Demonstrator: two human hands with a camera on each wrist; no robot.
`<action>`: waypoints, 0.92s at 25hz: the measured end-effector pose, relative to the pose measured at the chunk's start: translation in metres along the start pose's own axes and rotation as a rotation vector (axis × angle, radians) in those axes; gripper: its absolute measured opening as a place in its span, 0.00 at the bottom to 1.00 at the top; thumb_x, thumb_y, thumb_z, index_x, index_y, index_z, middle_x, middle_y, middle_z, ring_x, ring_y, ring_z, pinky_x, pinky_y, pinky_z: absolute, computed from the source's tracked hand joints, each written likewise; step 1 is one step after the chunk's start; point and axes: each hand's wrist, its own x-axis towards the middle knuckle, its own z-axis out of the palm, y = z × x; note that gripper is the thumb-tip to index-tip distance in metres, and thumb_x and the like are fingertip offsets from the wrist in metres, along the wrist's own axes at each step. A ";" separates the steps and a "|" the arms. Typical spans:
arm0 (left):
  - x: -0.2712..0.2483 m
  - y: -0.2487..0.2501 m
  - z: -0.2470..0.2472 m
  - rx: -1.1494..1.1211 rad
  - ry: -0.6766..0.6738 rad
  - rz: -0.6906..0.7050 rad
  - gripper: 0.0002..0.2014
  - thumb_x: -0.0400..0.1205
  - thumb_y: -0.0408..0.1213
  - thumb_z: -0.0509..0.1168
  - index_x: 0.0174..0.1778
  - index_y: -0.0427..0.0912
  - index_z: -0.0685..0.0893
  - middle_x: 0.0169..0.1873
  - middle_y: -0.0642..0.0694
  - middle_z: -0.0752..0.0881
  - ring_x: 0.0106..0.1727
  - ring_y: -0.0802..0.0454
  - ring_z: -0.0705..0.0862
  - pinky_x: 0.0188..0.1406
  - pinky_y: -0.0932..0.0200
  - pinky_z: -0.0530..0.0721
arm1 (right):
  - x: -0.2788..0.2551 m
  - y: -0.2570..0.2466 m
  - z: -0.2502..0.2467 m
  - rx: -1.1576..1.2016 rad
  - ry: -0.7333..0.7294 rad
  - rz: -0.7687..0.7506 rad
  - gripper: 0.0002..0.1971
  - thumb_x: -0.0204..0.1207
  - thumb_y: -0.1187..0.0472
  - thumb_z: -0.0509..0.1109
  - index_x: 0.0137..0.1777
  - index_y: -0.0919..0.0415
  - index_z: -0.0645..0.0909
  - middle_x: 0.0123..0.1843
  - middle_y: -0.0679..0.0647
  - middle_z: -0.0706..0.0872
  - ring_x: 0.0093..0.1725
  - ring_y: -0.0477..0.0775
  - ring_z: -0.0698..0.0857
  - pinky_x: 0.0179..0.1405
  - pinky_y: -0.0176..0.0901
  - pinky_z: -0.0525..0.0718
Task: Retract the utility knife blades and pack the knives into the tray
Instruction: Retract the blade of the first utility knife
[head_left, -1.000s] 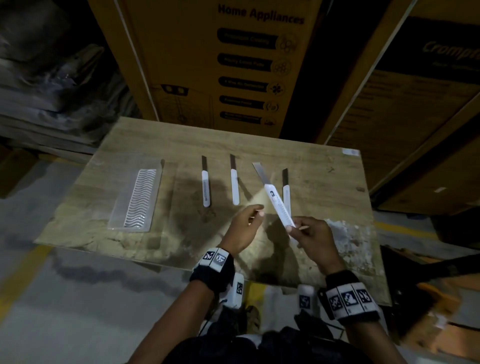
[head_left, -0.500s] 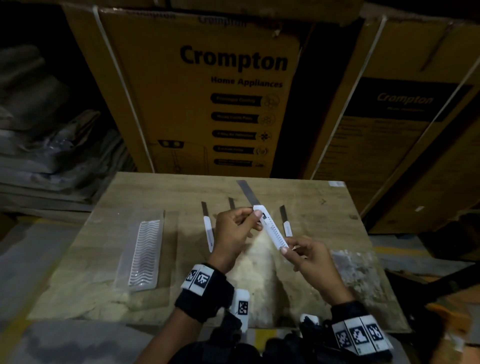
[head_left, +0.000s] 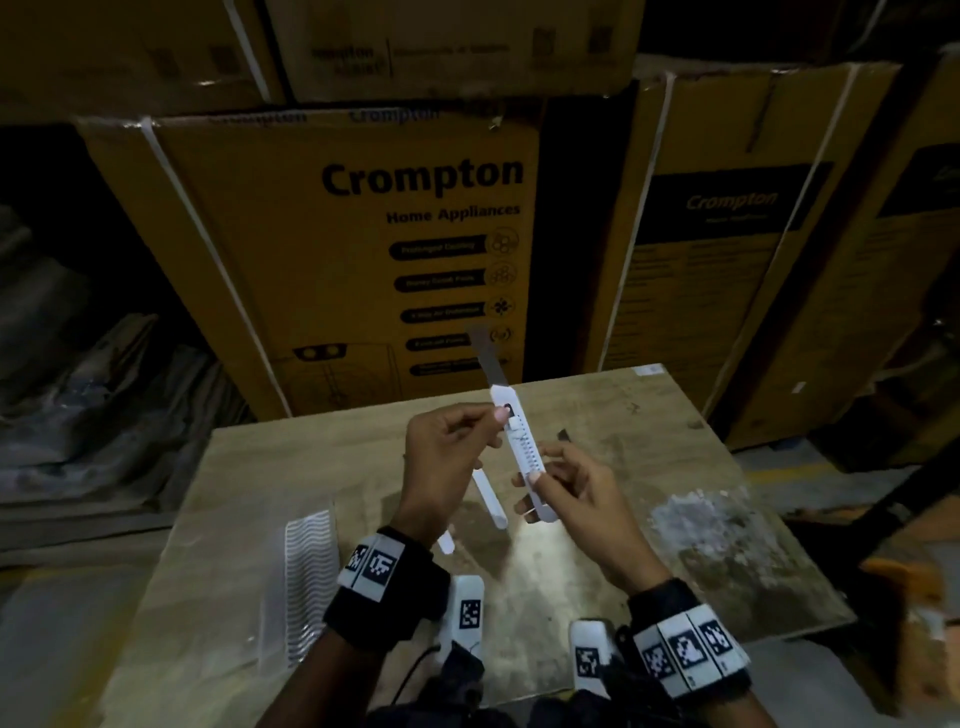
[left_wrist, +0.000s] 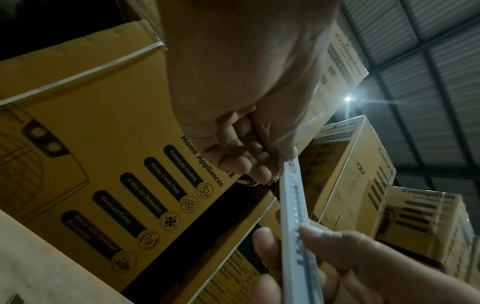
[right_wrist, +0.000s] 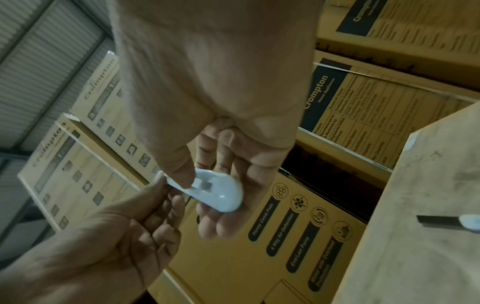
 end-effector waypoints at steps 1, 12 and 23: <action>0.002 0.001 -0.002 0.014 -0.016 0.014 0.04 0.80 0.39 0.76 0.46 0.46 0.96 0.39 0.44 0.95 0.38 0.47 0.91 0.33 0.51 0.82 | 0.001 -0.003 0.003 0.014 0.002 0.012 0.13 0.87 0.69 0.66 0.68 0.59 0.79 0.49 0.62 0.93 0.39 0.63 0.92 0.40 0.48 0.90; 0.025 0.004 0.025 0.046 -0.001 0.128 0.07 0.83 0.37 0.74 0.51 0.39 0.95 0.48 0.49 0.95 0.53 0.54 0.93 0.55 0.47 0.90 | 0.044 -0.012 0.005 -0.123 0.197 0.012 0.27 0.87 0.38 0.59 0.43 0.63 0.80 0.31 0.57 0.81 0.28 0.50 0.80 0.24 0.41 0.74; 0.042 0.009 0.058 0.073 0.112 0.179 0.06 0.83 0.34 0.74 0.52 0.38 0.95 0.46 0.48 0.96 0.52 0.52 0.94 0.55 0.42 0.91 | 0.081 -0.006 -0.014 -0.097 0.244 -0.040 0.40 0.77 0.27 0.64 0.23 0.65 0.78 0.17 0.56 0.75 0.17 0.53 0.72 0.25 0.44 0.69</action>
